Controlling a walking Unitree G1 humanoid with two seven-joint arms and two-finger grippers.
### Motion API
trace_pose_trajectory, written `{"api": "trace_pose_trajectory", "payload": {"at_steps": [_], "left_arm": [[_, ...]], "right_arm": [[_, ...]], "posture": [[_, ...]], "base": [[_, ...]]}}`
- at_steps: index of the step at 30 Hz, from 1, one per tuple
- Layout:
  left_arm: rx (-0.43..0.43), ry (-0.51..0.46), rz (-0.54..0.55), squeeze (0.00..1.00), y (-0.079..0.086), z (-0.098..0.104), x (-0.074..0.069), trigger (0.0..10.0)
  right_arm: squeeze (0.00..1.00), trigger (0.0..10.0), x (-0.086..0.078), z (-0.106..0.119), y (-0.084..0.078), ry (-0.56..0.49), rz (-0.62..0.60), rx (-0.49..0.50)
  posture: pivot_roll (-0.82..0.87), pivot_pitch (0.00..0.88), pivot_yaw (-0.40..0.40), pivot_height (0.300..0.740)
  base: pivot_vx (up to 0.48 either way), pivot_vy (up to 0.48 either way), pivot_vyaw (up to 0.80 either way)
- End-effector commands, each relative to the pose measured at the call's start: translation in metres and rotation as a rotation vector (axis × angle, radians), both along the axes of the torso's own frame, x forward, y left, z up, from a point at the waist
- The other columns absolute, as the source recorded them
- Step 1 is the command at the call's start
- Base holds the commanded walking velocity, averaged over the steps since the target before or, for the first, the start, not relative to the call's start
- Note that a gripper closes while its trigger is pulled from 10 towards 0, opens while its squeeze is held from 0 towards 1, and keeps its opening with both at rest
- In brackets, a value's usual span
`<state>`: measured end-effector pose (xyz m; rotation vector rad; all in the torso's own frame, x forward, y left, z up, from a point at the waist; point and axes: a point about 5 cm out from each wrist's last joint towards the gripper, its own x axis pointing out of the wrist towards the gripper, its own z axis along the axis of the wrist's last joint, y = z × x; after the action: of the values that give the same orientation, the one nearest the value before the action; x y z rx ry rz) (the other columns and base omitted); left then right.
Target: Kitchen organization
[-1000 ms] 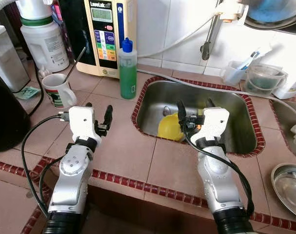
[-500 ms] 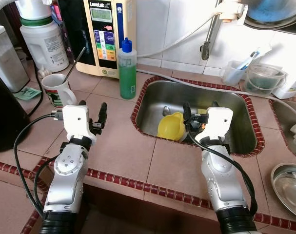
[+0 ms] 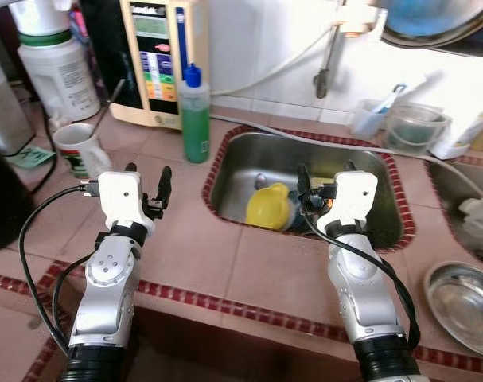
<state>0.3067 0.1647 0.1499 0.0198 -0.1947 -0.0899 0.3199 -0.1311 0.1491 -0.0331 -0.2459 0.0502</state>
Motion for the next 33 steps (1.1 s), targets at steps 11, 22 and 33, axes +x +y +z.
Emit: {"api": "trace_pose_trajectory", "payload": {"at_steps": [11,22,33], "left_arm": [[0.008,0.002,-0.004,0.00,0.0009,0.0013,0.0001,10.0],[0.007,0.001,-0.015,0.00,-0.0016,0.0019,0.0012,10.0],[0.006,0.002,-0.023,0.00,-0.0041,0.0012,0.0010,10.0]], "right_arm": [[0.00,10.0,0.0017,0.0148,-0.0025,-0.043,-0.007,0.006],[0.00,10.0,0.0037,0.0178,-0.0004,-0.049,0.001,0.004],[0.00,10.0,0.0048,0.0180,0.0001,-0.048,0.010,-0.003]], "posture": [[-0.04,0.000,-0.016,0.740],[-0.03,0.000,-0.019,0.740],[-0.03,0.000,-0.024,0.740]], "base": [[0.000,-0.382,0.00],[0.000,-0.381,0.00],[0.000,-0.384,0.00]]}}
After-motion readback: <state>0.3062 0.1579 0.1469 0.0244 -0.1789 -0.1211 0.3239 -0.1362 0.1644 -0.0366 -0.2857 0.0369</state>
